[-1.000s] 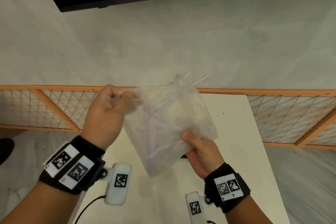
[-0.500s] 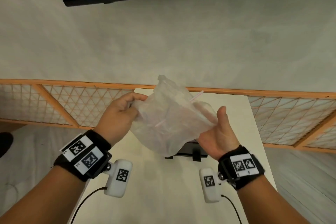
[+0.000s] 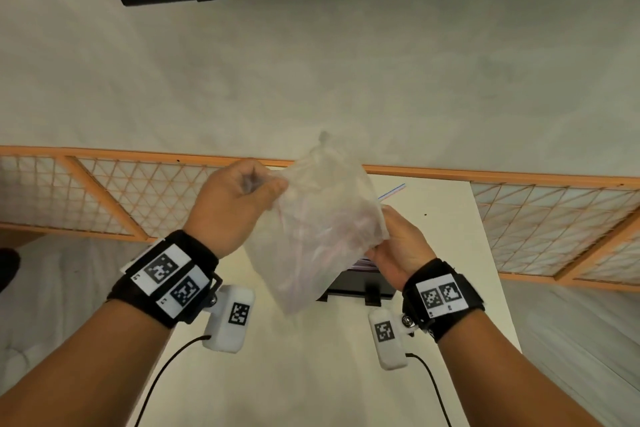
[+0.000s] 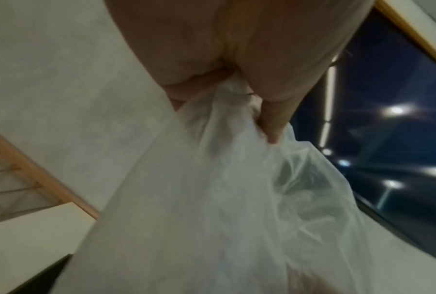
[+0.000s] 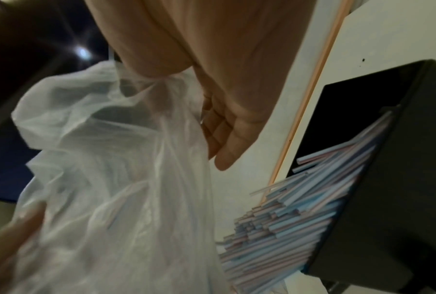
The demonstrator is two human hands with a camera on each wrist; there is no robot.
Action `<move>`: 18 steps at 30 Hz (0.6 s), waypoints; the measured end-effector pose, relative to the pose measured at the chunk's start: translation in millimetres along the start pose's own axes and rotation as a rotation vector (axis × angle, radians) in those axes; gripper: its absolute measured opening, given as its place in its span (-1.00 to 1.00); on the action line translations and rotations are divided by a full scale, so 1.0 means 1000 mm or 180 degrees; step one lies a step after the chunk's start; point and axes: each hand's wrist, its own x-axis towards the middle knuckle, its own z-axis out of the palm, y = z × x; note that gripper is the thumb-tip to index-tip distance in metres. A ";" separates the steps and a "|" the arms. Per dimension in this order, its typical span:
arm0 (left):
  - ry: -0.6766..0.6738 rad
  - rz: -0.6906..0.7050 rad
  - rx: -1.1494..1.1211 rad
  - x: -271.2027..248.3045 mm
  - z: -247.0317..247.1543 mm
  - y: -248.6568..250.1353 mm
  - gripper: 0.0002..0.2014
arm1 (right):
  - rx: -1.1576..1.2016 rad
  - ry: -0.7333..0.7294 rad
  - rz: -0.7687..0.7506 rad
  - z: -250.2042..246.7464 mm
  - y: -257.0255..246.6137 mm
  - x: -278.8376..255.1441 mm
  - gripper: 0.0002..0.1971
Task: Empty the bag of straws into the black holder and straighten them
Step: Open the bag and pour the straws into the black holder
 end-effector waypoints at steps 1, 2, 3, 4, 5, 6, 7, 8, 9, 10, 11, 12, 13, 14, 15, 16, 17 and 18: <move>0.0021 -0.0017 -0.0019 0.000 0.001 0.001 -0.71 | -0.0015 0.0134 0.0020 0.000 0.003 0.000 -0.52; -0.0044 -0.0056 0.0007 0.000 0.002 0.002 -0.67 | -0.0070 0.0217 0.0015 0.001 0.004 -0.001 -0.50; -0.0146 -0.0095 0.0040 -0.001 0.002 0.003 -0.69 | -0.0159 0.0215 0.0012 0.002 0.005 -0.001 -0.59; -0.0260 -0.0123 0.0050 -0.002 0.003 0.004 -0.73 | -0.0252 0.0174 0.0041 0.002 0.007 -0.001 -0.70; -0.0340 -0.0138 0.0013 -0.002 0.003 0.004 -0.79 | -0.0326 0.0179 0.0059 0.002 0.007 -0.001 -0.74; -0.0391 -0.0152 -0.0027 -0.002 0.002 0.003 -0.82 | -0.0424 0.0235 0.0056 0.003 0.007 0.000 -0.72; -0.0388 -0.0155 -0.0019 -0.002 0.001 0.002 -0.82 | -0.0537 0.0320 -0.0011 0.003 0.007 0.001 -0.71; -0.0331 -0.0133 0.0040 -0.002 0.002 0.000 -0.80 | -0.0703 0.0383 -0.0144 0.003 0.006 0.002 -0.74; -0.0242 -0.0104 0.0138 -0.001 0.003 -0.001 -0.79 | -0.0941 0.0373 -0.0287 0.004 0.005 0.002 -0.78; -0.0154 -0.0084 0.0247 -0.001 0.004 -0.003 -0.78 | -0.1242 0.0280 -0.0385 0.006 0.004 0.002 -0.83; -0.0085 -0.0076 0.0321 -0.001 0.005 -0.004 -0.78 | -0.1524 0.0155 -0.0448 0.009 0.003 0.000 -0.87; -0.0061 -0.0068 0.0326 0.000 0.006 -0.007 -0.78 | -0.1719 0.0001 -0.0484 0.012 0.001 -0.002 -0.90; -0.0090 -0.0085 0.0253 0.001 0.007 -0.009 -0.79 | -0.1860 -0.0170 -0.0509 0.015 -0.001 -0.005 -0.91; -0.0163 -0.0132 0.0132 0.002 0.007 -0.011 -0.80 | -0.1957 -0.0299 -0.0515 0.017 -0.004 -0.008 -0.90; -0.0292 -0.0216 -0.0022 0.001 0.007 -0.012 -0.78 | -0.1987 -0.0400 -0.0534 0.018 -0.006 -0.010 -0.86; -0.0463 -0.0302 -0.0142 0.001 0.007 -0.014 -0.72 | -0.1940 -0.0462 -0.0557 0.018 -0.008 -0.012 -0.82; -0.0616 -0.0364 -0.0174 0.000 0.008 -0.015 -0.66 | -0.1844 -0.0455 -0.0572 0.019 -0.011 -0.015 -0.80; -0.0651 -0.0409 -0.0132 -0.001 0.008 -0.017 -0.64 | -0.1771 -0.0387 -0.0576 0.020 -0.014 -0.019 -0.79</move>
